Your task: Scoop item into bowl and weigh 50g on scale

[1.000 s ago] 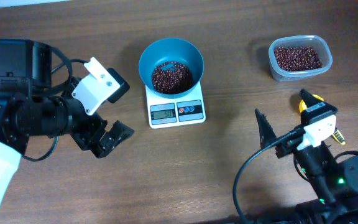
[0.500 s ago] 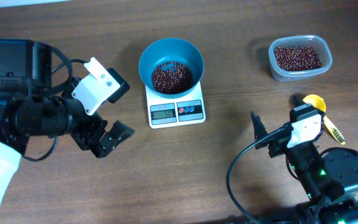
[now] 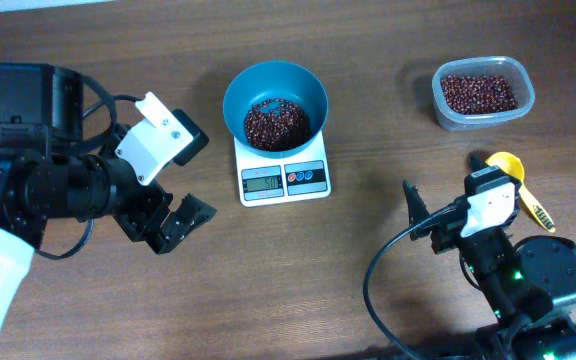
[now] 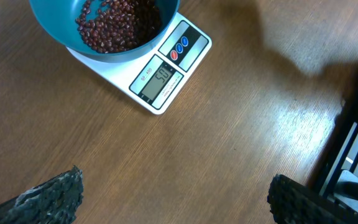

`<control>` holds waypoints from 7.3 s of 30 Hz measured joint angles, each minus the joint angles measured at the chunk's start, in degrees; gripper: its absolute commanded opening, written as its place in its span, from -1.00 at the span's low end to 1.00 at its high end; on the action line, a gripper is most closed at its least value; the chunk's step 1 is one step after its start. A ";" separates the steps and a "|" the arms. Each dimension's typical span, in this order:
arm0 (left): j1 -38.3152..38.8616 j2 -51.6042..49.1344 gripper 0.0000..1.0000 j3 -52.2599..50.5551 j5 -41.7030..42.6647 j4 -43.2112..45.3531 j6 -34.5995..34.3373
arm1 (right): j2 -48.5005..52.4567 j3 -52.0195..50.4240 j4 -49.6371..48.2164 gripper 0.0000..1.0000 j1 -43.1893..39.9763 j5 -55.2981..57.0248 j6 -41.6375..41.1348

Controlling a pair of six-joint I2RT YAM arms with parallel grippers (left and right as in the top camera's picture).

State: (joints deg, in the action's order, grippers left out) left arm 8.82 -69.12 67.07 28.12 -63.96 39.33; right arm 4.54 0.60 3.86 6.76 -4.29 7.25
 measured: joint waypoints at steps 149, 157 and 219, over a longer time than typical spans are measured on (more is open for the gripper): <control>-10.88 68.35 0.98 -66.31 -32.68 59.47 -38.51 | -3.74 0.00 0.00 0.98 1.86 0.22 0.02; -10.88 68.35 0.98 -66.31 -31.98 59.45 -37.18 | -3.74 0.00 0.00 0.98 1.86 0.22 0.00; -10.88 68.35 0.98 -66.31 -31.98 59.45 -37.18 | -3.76 0.00 0.00 0.98 1.86 0.22 0.02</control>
State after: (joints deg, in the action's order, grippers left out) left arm -2.07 -0.78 0.75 -3.86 -4.51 2.15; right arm 0.78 0.60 3.86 8.62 -4.08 7.27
